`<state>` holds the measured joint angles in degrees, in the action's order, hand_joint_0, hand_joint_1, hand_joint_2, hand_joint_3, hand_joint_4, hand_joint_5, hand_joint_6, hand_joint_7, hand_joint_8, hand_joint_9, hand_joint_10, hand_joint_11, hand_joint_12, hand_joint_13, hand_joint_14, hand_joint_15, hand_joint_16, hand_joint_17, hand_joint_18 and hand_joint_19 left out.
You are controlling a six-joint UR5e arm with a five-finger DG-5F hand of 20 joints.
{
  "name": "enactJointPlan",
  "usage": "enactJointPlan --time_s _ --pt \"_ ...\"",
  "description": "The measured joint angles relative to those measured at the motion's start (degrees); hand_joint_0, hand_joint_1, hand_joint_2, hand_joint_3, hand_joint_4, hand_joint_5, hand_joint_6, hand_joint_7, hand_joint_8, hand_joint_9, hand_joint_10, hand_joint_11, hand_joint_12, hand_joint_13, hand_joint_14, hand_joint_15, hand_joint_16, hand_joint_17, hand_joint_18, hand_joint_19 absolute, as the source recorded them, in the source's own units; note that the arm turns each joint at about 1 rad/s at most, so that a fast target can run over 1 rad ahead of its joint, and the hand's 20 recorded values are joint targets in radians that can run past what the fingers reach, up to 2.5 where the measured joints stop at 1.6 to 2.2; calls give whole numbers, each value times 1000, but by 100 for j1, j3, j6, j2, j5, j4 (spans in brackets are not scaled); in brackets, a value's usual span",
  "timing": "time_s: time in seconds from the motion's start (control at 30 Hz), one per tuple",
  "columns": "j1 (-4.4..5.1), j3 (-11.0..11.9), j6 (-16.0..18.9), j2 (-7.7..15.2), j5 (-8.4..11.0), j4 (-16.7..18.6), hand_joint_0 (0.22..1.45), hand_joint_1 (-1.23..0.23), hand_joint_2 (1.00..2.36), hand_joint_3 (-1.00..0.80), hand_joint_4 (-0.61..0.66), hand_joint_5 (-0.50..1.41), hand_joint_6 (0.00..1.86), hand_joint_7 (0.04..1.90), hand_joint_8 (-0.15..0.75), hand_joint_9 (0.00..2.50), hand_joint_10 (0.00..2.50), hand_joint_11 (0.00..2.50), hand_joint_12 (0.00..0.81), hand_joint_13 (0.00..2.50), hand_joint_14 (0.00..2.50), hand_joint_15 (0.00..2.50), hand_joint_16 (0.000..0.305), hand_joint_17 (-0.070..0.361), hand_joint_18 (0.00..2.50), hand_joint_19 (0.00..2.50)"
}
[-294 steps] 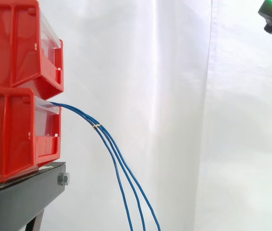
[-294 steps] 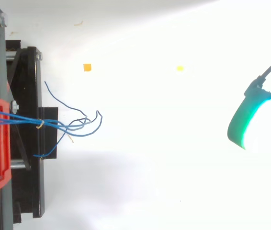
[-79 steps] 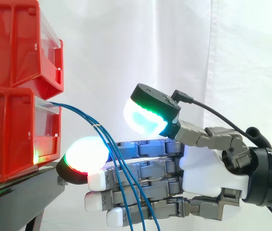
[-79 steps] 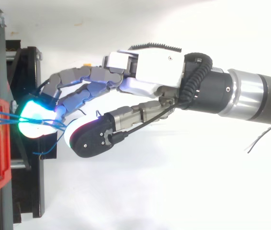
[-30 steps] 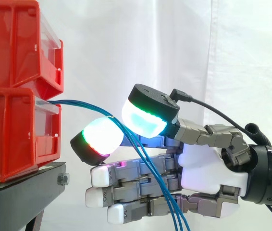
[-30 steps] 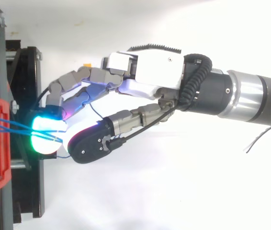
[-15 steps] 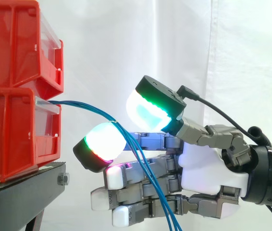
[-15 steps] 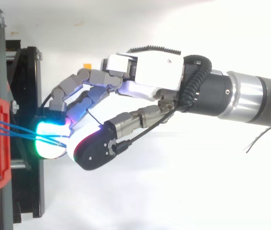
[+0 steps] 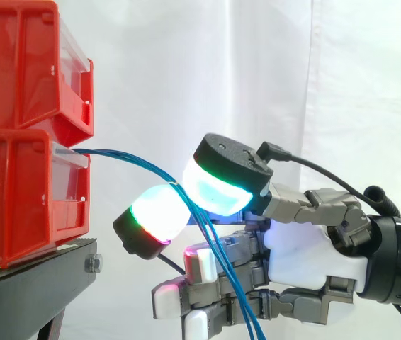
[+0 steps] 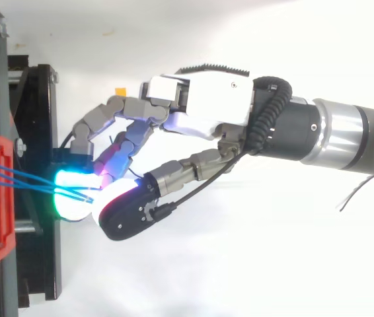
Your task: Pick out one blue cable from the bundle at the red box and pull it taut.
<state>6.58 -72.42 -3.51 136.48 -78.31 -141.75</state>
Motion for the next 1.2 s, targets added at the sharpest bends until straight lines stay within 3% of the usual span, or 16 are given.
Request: enactJointPlan --time_s 0.37,0.8,1.2 --pt "2 0 40 -4 5 -17 597 -806 1021 -190 -47 -79 903 879 315 1190 30 758 315 959 18 483 42 94 880 619" --pt "-15 0 409 -7 -77 -66 646 -844 1020 -248 -75 -93 916 908 300 1166 28 775 316 954 19 493 41 93 893 595" --pt "-33 1 574 -7 -226 -174 732 -902 1011 -391 -180 -99 945 914 302 1180 30 792 309 971 19 488 40 89 921 584"
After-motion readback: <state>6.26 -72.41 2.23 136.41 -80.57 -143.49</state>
